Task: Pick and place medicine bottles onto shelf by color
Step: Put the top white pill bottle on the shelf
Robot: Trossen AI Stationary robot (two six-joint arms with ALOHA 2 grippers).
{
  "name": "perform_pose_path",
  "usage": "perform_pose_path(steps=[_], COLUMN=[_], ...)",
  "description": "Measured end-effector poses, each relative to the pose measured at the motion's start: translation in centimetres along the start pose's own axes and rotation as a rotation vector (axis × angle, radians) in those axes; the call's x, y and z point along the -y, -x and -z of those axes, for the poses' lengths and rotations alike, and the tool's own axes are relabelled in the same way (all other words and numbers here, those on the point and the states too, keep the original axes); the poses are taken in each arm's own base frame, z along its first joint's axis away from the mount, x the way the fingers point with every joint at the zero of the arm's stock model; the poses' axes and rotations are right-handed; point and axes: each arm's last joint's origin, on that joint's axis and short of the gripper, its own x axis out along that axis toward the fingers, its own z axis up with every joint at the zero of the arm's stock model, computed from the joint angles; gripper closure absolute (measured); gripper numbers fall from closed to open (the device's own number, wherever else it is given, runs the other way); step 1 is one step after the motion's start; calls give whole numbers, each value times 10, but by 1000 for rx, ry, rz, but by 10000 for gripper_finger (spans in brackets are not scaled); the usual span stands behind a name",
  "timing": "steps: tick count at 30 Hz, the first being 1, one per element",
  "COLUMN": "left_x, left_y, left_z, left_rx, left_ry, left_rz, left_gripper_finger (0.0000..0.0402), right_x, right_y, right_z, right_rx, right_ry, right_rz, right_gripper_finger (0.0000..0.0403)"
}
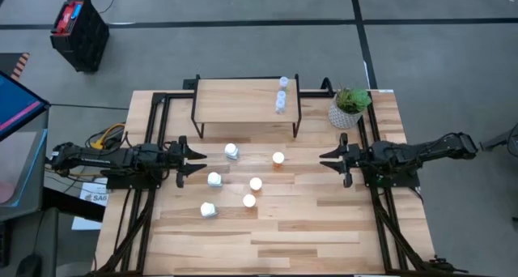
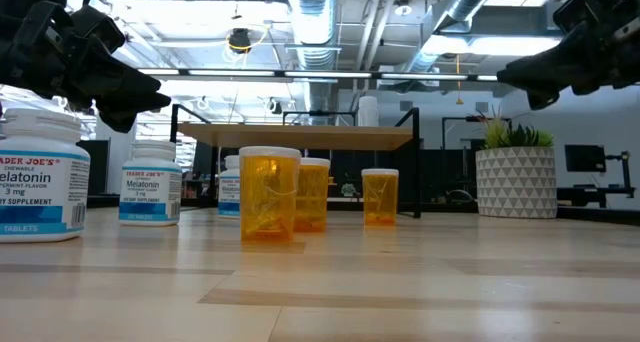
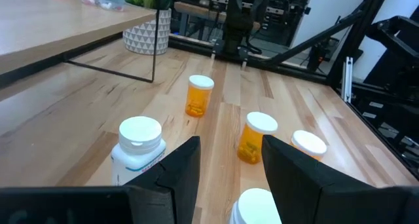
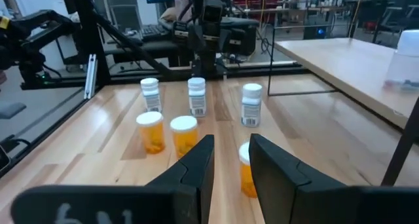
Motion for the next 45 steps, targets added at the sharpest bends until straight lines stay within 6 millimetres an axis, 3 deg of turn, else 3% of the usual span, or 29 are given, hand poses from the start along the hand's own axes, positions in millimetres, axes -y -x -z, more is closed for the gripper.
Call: perform_pose_path(steps=[15,23,35,45], left_x=[0,0,0,8], left_y=[0,0,0,-3], left_z=[0,0,0,-32], left_rx=[0,0,0,-132], left_ry=[3,3,2,-63], left_rz=[0,0,-3,-45], left_gripper_finger=[251,251,251,251], right_x=[2,3,4,8], right_y=[-1,1,1,1], right_z=[12,23,24,25], right_rx=[48,-65,-74,-75], right_ry=[-11,-13,20,-42], right_rz=[22,31,44,75], right_gripper_finger=[283,283,283,283])
